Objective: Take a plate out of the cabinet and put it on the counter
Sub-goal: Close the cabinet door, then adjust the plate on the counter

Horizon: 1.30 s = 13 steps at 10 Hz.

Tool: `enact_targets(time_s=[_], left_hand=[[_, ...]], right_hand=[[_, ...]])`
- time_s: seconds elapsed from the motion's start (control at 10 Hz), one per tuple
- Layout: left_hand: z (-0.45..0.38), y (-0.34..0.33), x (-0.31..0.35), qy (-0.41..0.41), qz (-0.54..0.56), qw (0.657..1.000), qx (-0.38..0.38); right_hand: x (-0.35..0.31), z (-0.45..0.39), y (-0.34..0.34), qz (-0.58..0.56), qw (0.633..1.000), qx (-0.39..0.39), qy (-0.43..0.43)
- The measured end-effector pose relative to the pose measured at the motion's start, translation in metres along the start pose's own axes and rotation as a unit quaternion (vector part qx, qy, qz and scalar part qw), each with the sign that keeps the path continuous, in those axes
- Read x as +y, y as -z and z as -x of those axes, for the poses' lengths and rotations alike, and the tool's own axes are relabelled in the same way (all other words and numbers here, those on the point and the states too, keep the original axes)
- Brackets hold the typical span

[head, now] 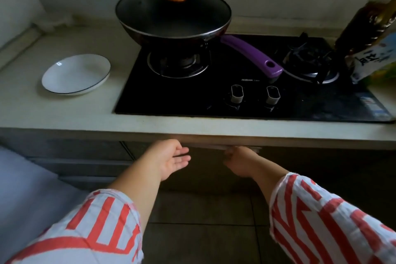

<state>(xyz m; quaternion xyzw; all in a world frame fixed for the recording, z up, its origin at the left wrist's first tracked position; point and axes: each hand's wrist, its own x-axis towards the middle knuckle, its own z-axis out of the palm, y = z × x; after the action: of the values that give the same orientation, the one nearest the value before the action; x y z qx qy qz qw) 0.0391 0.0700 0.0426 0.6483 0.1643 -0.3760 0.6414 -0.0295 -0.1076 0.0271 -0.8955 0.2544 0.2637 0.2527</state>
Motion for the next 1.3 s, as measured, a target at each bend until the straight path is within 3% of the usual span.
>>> enact_targets(time_s=[0.2, 0.4, 0.6, 0.8, 0.9, 1.0, 1.1, 1.3], left_hand=[[0.040, 0.060, 0.046, -0.058, -0.087, 0.989, 0.101], [0.070, 0.126, 0.100, -0.104, -0.068, 0.979, 0.163], [0.057, 0.206, 0.139, -0.137, -0.044, 0.967, 0.209], [0.010, 0.285, 0.188, -0.145, -0.050, 0.965, 0.212], [-0.014, 0.313, 0.211, -0.136, -0.080, 0.967, 0.199], [-0.044, 0.336, 0.235, -0.119, -0.110, 0.969, 0.186], [-0.062, 0.341, 0.239, -0.107, -0.136, 0.969, 0.174], [-0.107, 0.346, 0.240, -0.051, -0.191, 0.970, 0.141]], right_hand=[[-0.074, 0.032, 0.034, -0.070, 0.992, 0.020, 0.102], [-0.162, 0.044, 0.060, -0.126, 0.974, 0.047, 0.184], [-0.245, 0.019, 0.056, -0.126, 0.969, 0.055, 0.208], [-0.333, -0.038, 0.045, -0.133, 0.971, 0.097, 0.173], [-0.371, -0.055, 0.043, 0.135, 0.978, 0.074, 0.142], [-0.394, -0.077, 0.038, 0.178, 0.972, 0.097, 0.118], [-0.395, -0.089, 0.037, 0.229, 0.968, 0.061, 0.087], [-0.399, -0.140, 0.036, 0.167, 0.981, 0.097, -0.004]])
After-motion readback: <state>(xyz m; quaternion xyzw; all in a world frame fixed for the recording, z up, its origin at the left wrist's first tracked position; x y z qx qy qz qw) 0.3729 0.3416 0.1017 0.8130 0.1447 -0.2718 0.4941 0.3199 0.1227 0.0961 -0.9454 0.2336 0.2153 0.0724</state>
